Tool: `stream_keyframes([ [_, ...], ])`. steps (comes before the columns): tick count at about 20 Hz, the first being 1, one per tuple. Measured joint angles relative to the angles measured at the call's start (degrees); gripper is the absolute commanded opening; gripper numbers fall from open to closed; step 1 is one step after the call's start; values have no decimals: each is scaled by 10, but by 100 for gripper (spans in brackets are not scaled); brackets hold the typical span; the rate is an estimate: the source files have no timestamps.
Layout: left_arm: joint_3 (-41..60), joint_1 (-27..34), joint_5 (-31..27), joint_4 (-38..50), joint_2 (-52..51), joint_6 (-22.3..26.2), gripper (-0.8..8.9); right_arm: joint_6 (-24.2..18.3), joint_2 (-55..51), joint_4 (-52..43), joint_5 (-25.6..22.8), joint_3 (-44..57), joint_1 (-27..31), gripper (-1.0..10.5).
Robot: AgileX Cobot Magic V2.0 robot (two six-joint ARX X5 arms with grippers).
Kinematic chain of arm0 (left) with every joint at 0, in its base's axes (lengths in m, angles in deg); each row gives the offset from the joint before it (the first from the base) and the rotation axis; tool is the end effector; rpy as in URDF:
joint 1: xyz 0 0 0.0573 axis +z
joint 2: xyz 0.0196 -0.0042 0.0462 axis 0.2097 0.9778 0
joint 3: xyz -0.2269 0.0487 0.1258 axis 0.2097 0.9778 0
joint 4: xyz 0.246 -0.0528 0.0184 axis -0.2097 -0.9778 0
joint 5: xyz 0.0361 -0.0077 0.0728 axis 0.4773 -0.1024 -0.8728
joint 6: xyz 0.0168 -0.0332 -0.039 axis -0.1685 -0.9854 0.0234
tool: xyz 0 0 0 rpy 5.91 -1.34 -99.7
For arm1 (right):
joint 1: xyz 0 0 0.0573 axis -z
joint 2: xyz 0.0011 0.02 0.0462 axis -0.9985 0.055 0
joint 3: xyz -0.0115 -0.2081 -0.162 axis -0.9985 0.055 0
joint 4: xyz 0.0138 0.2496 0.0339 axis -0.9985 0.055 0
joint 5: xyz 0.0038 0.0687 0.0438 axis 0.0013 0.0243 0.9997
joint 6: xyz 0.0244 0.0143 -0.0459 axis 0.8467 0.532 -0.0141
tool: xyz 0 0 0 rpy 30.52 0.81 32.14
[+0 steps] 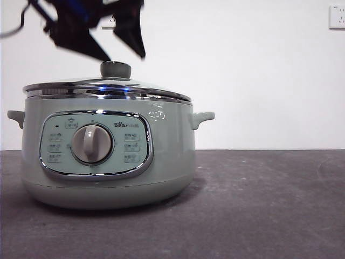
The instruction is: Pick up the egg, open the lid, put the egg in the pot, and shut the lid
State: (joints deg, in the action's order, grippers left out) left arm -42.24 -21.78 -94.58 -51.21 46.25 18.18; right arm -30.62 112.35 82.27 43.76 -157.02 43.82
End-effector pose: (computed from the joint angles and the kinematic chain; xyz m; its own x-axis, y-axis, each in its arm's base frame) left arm 0.2424 -0.1583 0.3166 0.8112 -0.3910 -0.4349 0.4235 0.9056 -0.0242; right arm 0.1339 0.1175 0.4972 0.6873 0.3819 -0.6179 -0.5537 0.8260 -0.1053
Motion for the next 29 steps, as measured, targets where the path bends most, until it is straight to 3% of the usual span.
stream_keyframes([
  [3, -67, 0, 1, -78, -38, 0, 374, 10, -12, 0, 0, 21, 0, 310],
  [5, -81, 0, 9, -105, -72, 0, 358, 14, -22, -3, 0, 44, 0, 195],
  [7, -81, -1, 17, -139, -112, 2, 106, 16, -35, -38, 0, 87, 0, -6],
  [8, -81, -3, 17, -161, -134, 5, -23, 16, -46, -63, 0, 119, 0, -16],
  [10, -81, -5, 15, -202, -172, 17, -8, 16, -71, -113, -1, 184, 0, -16],
  [13, -71, -8, -16, -244, -216, 30, -8, 16, -133, -220, -39, 309, 0, -16],
  [20, 131, -31, -30, -140, -342, 36, -8, 11, -271, -469, -58, 585, 0, -16],
  [29, 168, -31, -30, -169, -353, 36, -3, 11, -276, -467, -58, 628, 0, 2],
])
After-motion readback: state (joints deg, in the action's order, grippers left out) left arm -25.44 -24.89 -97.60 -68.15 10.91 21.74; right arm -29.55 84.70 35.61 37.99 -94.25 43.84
